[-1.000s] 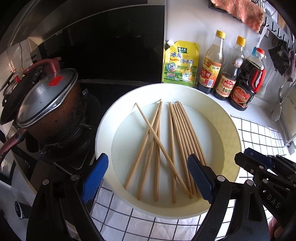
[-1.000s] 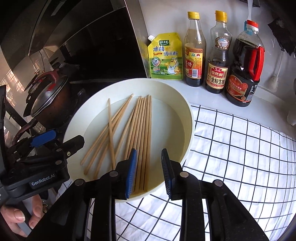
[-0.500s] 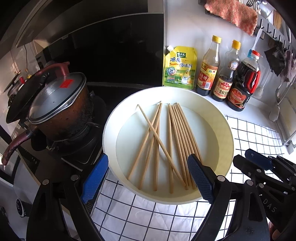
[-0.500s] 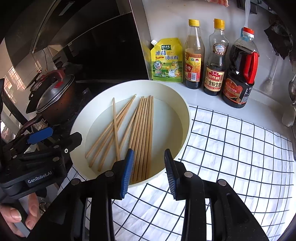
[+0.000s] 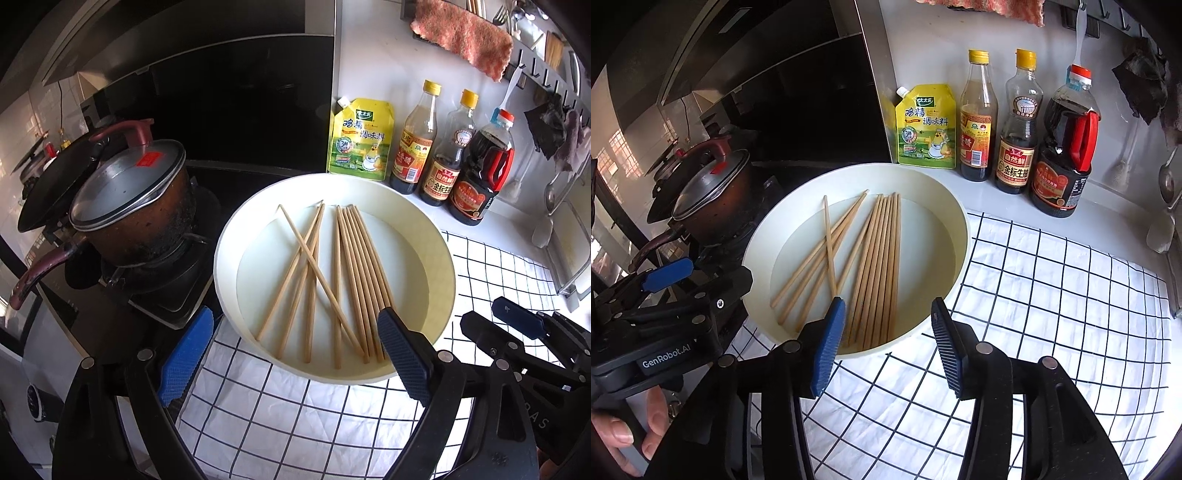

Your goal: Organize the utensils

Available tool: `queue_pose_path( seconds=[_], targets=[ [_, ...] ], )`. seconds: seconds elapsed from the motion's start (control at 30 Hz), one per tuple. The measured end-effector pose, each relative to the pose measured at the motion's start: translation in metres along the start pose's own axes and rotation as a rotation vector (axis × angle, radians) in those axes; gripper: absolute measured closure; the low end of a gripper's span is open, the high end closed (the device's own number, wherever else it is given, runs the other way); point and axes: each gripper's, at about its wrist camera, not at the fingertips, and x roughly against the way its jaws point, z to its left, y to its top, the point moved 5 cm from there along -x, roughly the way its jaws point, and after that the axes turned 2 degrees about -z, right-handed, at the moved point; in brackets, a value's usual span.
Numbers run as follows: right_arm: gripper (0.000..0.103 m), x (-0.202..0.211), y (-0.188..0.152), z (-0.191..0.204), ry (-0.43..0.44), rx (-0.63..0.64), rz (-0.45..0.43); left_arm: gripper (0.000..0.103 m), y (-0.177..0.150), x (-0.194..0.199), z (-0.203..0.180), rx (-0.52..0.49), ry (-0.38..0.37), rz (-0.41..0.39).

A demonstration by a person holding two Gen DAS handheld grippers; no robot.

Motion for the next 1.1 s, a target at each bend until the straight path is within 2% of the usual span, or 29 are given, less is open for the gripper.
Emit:
queue_pose_path(
  seconds=[0.6,1.1],
  targets=[
    [0.048,0.015,-0.007,-0.006,-0.008,-0.002,-0.001,0.010,-0.002,0.019,-0.003,0.005,-0.002,-0.034],
    [0.047,0.021,-0.008,-0.008,-0.007,0.006,-0.008,0.008,-0.001,0.025,-0.005,0.011,0.008,-0.044]
  ],
)
